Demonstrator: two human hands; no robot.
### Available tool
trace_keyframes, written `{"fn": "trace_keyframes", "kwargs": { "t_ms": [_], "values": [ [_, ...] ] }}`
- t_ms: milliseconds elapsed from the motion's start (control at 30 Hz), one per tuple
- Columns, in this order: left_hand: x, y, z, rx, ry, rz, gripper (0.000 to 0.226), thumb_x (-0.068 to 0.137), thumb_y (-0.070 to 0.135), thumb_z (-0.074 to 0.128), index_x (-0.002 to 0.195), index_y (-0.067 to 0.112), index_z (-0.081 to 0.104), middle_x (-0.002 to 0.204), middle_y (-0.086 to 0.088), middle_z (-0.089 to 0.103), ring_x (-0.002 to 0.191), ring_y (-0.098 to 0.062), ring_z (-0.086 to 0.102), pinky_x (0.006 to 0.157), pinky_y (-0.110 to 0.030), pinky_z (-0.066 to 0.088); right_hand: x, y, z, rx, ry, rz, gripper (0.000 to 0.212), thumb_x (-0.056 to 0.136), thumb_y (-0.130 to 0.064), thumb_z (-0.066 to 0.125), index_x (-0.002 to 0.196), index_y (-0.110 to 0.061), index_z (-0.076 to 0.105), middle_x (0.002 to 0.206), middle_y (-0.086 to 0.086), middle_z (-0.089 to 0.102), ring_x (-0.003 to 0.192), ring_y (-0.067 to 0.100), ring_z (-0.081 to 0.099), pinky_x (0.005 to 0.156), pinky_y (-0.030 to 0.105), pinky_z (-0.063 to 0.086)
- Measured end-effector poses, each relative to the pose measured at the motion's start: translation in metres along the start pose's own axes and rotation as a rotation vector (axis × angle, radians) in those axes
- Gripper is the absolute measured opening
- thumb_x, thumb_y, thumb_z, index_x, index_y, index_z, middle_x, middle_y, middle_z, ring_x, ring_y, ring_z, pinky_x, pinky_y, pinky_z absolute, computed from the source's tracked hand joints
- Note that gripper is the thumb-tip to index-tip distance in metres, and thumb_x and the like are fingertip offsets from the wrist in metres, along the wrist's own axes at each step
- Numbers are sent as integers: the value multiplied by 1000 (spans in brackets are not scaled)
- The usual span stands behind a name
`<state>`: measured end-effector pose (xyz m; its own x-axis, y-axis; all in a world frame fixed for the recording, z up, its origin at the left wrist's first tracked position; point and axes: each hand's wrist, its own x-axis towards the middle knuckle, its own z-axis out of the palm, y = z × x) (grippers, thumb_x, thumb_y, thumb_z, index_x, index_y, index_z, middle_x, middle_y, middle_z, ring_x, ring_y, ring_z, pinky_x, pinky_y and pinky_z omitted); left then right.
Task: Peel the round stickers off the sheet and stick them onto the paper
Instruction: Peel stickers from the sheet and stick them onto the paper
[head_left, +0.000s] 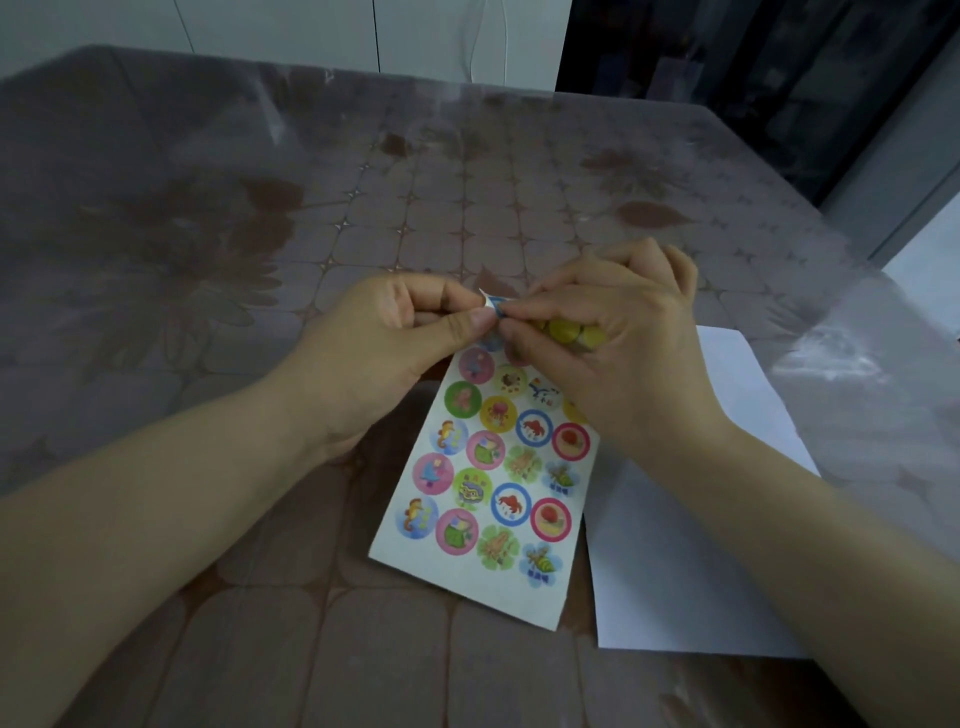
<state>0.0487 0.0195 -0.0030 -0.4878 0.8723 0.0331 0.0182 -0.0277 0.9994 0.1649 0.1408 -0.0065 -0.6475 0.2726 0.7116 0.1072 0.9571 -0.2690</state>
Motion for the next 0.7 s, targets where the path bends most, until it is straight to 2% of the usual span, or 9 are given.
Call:
{"fn": "trace_keyframes", "kwargs": {
  "t_ms": [100, 200, 267, 333, 400, 500, 600, 700],
  "values": [
    [-1, 1, 0, 138, 27, 37, 11, 79, 18, 61, 70, 17, 67, 67, 0, 72, 64, -10, 69, 63, -19, 56, -1, 2, -1, -27, -43, -24, 13, 80, -36, 65, 84, -28, 75, 84, -15, 67, 85, 12, 48, 88, 28, 21],
    [-1, 0, 0, 234, 67, 42, 14, 85, 16, 60, 72, 19, 66, 72, -5, 74, 69, -18, 71, 69, -32, 57, -1, 3, -1, -29, -84, -16, 17, 82, -38, 60, 84, -29, 74, 84, -16, 66, 85, 11, 48, 88, 28, 20],
    [-1, 1, -1, 322, 74, 61, 12, 86, 19, 61, 76, 18, 66, 75, -11, 73, 74, -25, 71, 74, -41, 56, 0, 4, -2, 54, -98, 58, 17, 82, -39, 59, 83, -30, 73, 82, -18, 65, 84, 8, 50, 90, 27, 22],
    [-3, 2, -1, 377, 64, 58, 11, 87, 21, 60, 79, 16, 64, 75, -9, 74, 71, -23, 71, 73, -44, 56, 0, 5, -4, 163, -116, 144, 12, 81, -37, 62, 82, -31, 72, 78, -19, 65, 79, 1, 51, 89, 28, 30],
    [-4, 3, -1, 391, 66, 38, 11, 88, 22, 59, 79, 15, 63, 75, -6, 74, 68, -19, 71, 73, -45, 57, 2, 4, -7, 272, -141, 225, 6, 81, -30, 65, 78, -33, 70, 73, -21, 63, 73, -1, 51, 79, 23, 40],
    [-4, 4, -1, 410, 68, 24, 9, 88, 23, 59, 83, 16, 61, 75, -8, 74, 68, -19, 72, 74, -48, 57, 6, 3, -14, 439, -149, 378, 8, 81, -22, 70, 75, -27, 69, 70, -14, 68, 68, 4, 59, 63, 9, 45],
    [-3, 3, -2, 420, 75, 8, 8, 89, 23, 58, 87, 15, 59, 74, -7, 74, 65, -18, 72, 70, -46, 58, 8, 4, -18, 588, -160, 492, 2, 76, -18, 73, 75, -19, 72, 67, -11, 72, 62, 2, 64, 61, 11, 47],
    [1, -1, -5, 430, 111, 29, 7, 88, 21, 60, 84, 17, 58, 74, -14, 73, 69, -29, 70, 72, -47, 55, 11, 14, -30, 607, -152, 576, 10, 73, -11, 75, 72, -20, 71, 65, -13, 71, 58, -2, 61, 53, 9, 44]
  ]
}}
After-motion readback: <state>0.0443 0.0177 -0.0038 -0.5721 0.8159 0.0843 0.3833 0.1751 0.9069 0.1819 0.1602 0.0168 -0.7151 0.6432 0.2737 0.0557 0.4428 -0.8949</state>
